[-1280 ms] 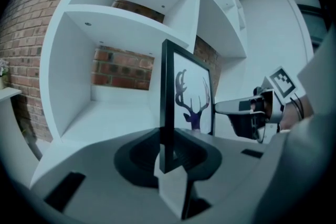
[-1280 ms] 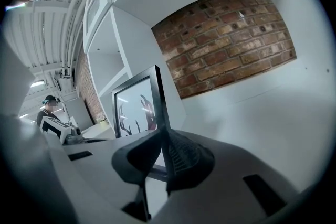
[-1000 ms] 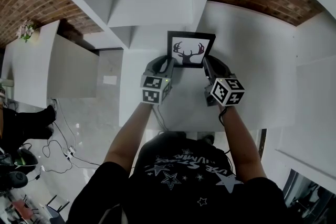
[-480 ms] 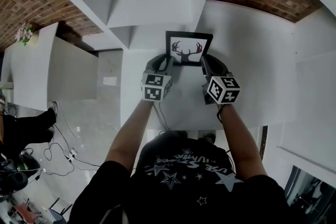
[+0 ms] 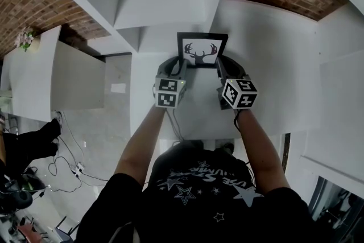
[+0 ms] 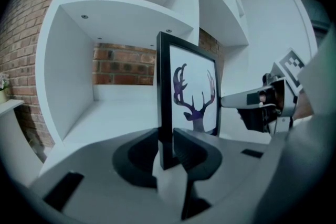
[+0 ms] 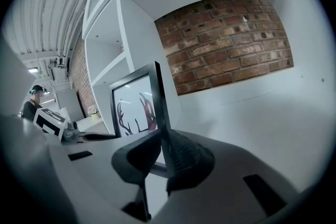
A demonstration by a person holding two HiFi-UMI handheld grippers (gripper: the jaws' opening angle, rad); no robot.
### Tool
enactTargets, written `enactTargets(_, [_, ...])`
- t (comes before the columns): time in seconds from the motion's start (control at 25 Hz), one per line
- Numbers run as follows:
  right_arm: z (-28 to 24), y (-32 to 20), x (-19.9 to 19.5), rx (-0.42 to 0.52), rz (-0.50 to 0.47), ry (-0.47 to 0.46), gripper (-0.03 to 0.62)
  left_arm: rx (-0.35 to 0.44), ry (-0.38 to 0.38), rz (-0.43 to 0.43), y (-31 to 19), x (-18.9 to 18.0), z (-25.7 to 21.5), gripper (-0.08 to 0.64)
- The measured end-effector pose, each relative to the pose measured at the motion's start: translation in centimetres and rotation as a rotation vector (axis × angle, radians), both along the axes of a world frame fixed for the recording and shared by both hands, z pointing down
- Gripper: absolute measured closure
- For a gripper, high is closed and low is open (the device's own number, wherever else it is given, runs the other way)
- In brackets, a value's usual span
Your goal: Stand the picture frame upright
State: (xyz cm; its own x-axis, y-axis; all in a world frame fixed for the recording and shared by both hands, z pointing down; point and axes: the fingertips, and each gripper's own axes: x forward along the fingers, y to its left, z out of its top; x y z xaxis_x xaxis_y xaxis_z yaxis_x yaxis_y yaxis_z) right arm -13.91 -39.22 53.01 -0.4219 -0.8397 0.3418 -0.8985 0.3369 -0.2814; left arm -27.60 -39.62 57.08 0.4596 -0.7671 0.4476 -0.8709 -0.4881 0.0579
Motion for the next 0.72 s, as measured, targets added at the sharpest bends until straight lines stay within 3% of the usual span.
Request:
enactTargets(0.24, [0.0, -0.1, -0.2, -0.011, 0.0, 0.017, 0.538, -0.011, -0.005, 0.015, 0.3, 0.3, 0.0, 0.462])
enactTargets(0.72, [0.1, 0.6, -0.8, -0.025, -0.036, 0.059, 0.482, -0.046, -0.015, 0.032, 1.1, 0.2, 0.7, 0.34])
